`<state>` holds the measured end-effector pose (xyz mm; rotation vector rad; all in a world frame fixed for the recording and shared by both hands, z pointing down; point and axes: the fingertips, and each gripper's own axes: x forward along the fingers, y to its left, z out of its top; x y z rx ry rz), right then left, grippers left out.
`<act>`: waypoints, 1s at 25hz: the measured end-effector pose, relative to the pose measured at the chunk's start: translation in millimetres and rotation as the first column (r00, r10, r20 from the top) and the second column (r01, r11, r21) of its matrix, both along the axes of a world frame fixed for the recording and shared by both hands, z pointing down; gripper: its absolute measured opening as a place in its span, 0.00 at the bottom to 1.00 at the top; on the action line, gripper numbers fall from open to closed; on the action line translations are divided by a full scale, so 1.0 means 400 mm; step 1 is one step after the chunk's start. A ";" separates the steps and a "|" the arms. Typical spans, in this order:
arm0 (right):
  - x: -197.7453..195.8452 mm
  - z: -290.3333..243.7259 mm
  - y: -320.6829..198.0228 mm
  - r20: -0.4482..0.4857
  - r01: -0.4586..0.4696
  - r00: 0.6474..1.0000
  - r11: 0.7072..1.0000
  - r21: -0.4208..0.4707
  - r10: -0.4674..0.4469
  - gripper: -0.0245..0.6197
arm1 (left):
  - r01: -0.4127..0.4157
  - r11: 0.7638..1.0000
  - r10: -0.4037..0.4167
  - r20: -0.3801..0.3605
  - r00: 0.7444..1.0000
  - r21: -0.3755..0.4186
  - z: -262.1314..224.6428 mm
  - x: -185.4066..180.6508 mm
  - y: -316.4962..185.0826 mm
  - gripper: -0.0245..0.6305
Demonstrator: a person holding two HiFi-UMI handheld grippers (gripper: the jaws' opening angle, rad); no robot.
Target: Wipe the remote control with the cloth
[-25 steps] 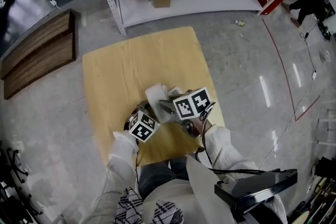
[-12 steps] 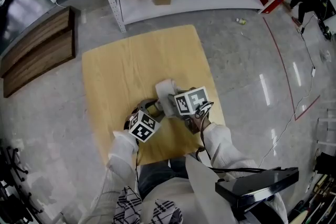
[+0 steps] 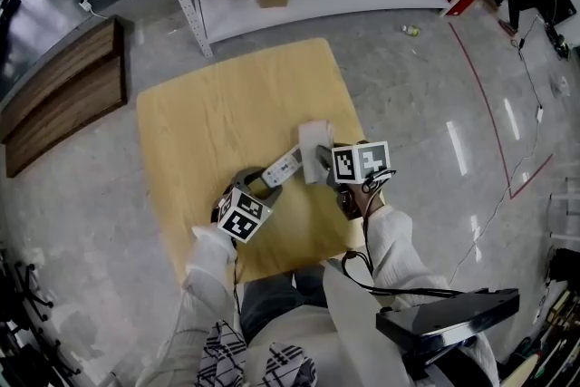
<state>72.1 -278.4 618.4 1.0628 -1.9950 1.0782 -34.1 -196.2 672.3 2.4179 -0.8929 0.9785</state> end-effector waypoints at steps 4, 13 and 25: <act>0.044 -0.007 0.015 0.042 -0.069 0.997 0.998 -0.005 0.069 0.18 | 0.025 1.000 -0.025 -0.023 0.999 -0.003 0.001 -0.011 -0.004 0.39; 0.101 -0.027 0.094 0.106 -0.163 0.981 0.986 -0.014 0.164 0.18 | 0.146 0.989 -0.148 -0.119 0.982 -0.020 -0.036 -0.071 0.059 0.44; -0.016 -0.106 0.344 0.074 -0.207 0.978 0.941 0.267 0.194 0.18 | 0.430 0.900 -0.378 -0.366 0.850 0.070 -0.309 -0.100 0.199 0.05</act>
